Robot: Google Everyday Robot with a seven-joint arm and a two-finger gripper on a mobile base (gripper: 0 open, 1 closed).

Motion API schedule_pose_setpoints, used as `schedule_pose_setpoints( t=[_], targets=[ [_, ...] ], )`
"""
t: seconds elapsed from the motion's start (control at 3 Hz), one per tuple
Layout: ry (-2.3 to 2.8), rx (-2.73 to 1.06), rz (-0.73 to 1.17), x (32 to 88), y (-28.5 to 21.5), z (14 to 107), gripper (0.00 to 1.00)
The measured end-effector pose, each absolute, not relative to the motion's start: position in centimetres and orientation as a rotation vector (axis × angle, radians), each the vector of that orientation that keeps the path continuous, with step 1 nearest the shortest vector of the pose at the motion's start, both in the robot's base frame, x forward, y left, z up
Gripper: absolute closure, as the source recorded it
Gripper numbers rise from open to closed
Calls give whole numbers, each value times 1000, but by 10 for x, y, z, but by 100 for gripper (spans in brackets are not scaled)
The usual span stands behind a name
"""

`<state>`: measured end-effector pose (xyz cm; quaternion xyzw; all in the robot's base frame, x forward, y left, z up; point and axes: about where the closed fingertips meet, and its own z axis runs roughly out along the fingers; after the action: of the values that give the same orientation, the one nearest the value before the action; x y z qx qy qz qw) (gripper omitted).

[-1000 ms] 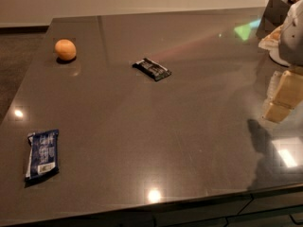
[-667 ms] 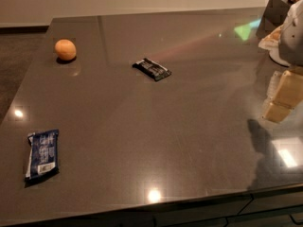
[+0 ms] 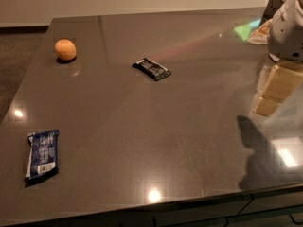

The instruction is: Pick rxbar blueberry

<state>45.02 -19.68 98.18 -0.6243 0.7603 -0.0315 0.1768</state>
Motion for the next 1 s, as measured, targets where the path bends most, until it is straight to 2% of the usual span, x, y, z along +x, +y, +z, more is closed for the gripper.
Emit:
schedule_pose_setpoints(
  t=[0.33, 0.67, 1.0],
  targets=[
    [2044, -1855, -36, 468, -156, 982, 0],
    [1849, -2030, 49, 494, -78, 973, 0],
    [1741, -2138, 92, 506, -28, 957, 0]
  ],
)
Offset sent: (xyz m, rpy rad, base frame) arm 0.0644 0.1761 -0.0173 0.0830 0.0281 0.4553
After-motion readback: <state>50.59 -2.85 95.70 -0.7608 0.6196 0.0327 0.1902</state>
